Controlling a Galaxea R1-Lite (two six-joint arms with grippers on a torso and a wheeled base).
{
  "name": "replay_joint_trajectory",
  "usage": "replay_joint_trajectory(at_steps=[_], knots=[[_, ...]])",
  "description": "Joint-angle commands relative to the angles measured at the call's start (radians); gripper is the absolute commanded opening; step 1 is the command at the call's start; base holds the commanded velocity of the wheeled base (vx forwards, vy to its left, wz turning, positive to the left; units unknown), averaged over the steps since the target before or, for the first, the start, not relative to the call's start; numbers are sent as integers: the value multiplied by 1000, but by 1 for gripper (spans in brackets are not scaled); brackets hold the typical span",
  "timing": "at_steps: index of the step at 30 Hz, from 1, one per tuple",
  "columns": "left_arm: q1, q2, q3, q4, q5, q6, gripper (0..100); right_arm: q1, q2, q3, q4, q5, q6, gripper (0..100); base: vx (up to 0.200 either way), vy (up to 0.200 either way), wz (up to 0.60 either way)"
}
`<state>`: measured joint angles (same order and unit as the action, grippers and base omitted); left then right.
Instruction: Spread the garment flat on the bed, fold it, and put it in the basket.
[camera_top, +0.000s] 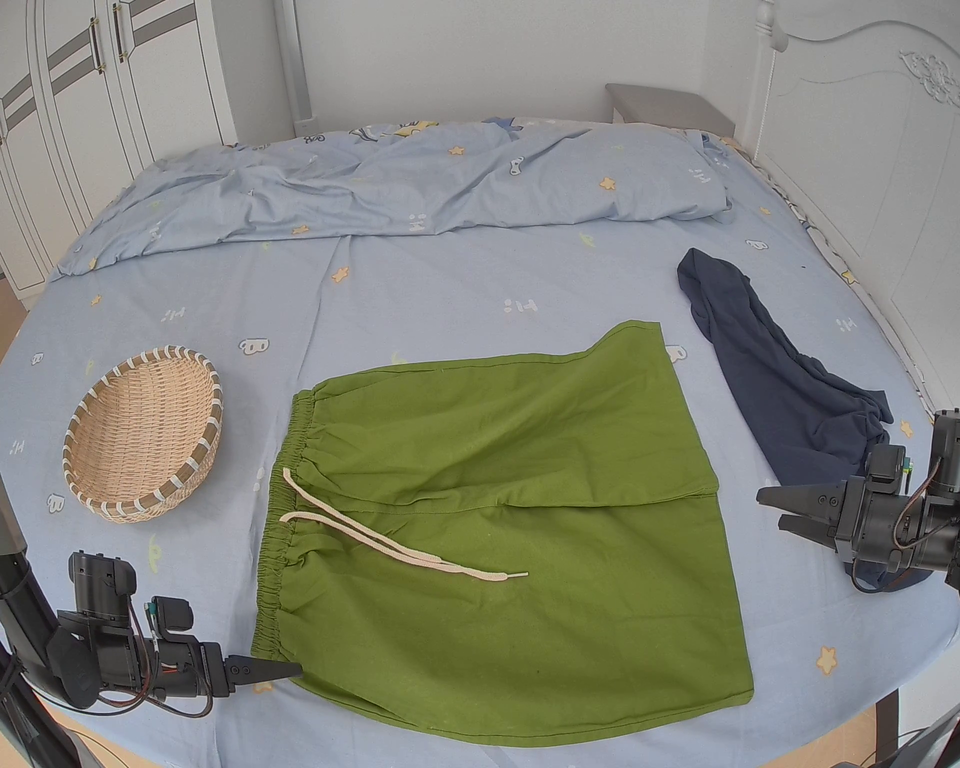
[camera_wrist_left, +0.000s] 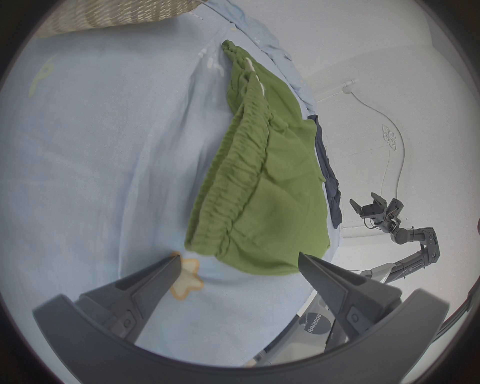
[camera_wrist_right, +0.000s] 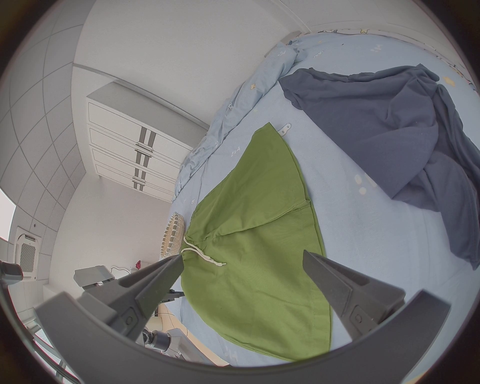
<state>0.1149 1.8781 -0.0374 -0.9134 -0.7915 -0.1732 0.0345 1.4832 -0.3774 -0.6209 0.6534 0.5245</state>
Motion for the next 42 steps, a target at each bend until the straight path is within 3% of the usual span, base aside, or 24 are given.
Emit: replay_joint_trajectory(at_steps=[1, 8, 12, 13, 24, 28, 33, 42], knots=[[9, 110, -6, -102, 1, -2, 100, -1, 5, 2, 0, 0, 0, 100, 0, 0, 0], [2, 196, 37, -332, 1, -49, 100, -1, 5, 6, -2, 0, 0, 100, 0, 0, 0], [-1, 197, 37, -363, 1, -94, 100, -2, 8, 6, -3, 0, -1, 100, 0, 0, 0], [-1, 196, 37, -361, 1, -97, 0, -2, 8, 6, -3, 0, -1, 100, 0, 0, 0], [6, 185, 37, -344, 0, -100, 0, -2, 6, 9, -2, -1, -1, 100, 0, 0, 0], [45, 119, 37, -266, 0, -121, 0, 8, 5, 69, 6, -3, -11, 100, 0, 0, 0], [89, 27, 37, -128, -68, -121, 0, 8, 22, 178, 20, -1, -100, 100, 0, 0, 0], [92, 16, 37, -114, -77, -117, 0, 12, 69, 377, 39, -1, -288, 100, 0, 0, 0]])
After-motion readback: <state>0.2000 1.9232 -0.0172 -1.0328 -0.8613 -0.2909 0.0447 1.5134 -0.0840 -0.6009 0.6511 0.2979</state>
